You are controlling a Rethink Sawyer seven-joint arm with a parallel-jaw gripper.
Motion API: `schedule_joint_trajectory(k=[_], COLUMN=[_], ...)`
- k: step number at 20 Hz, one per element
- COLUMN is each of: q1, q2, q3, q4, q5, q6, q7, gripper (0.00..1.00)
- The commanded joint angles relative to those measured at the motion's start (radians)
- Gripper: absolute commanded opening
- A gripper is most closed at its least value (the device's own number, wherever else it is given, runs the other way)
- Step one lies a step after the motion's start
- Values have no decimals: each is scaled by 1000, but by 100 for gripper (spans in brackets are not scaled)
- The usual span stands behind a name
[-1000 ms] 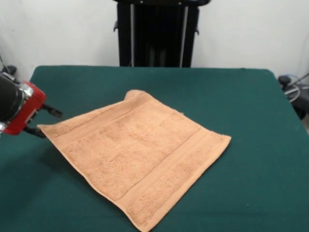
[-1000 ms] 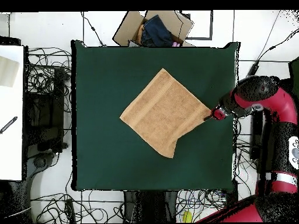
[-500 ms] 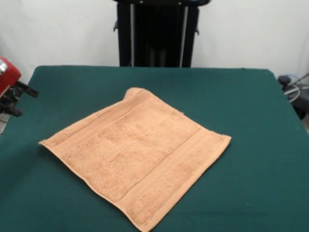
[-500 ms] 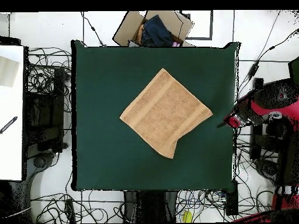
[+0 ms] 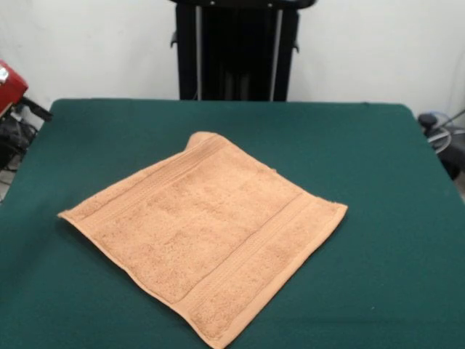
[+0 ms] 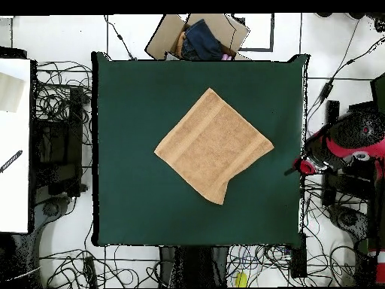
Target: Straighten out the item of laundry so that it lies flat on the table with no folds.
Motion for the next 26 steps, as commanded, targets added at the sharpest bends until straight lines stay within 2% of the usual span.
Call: schedule_joint_trajectory(k=[1,6,9,21,26], q1=[0,-28,-24,28,31], q2=[-101,-265,-327,-390,-442], q3=[-56,-24,-24,-113,-114], q4=[263,460,530,599,670], q5=[26,38,68,161,179], q6=[-203,-413,-489,-616,-696], q7=[81,198,256,276,306], gripper=[100,100,100,100,100])
